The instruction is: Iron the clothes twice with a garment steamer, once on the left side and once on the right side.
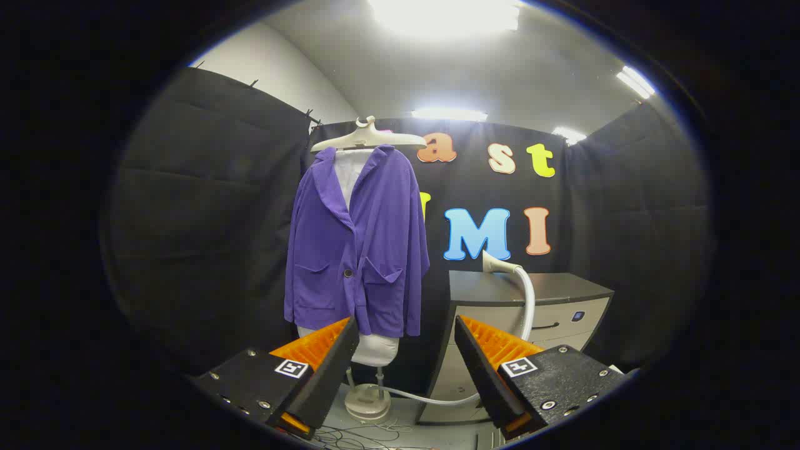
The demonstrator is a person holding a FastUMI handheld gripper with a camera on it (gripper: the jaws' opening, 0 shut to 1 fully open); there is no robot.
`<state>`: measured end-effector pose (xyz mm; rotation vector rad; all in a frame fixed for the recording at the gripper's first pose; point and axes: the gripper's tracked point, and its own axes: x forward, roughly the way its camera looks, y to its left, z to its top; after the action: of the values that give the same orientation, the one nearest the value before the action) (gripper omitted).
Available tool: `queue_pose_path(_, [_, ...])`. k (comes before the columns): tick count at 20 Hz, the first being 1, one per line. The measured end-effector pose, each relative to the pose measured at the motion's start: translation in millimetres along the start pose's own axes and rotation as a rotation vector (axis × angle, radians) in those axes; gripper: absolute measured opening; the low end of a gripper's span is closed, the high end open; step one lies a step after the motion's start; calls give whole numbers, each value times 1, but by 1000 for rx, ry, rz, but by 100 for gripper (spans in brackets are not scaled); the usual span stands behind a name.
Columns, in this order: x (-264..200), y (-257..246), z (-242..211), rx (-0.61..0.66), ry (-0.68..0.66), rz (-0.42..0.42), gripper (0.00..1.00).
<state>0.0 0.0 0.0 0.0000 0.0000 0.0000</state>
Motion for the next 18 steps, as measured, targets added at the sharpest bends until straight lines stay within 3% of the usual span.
queue_pose_path(11, [-12,-23,-7,78,-5,-51,95])
queue_pose_path(18, [-11,-22,-1,61,-8,-51,95])
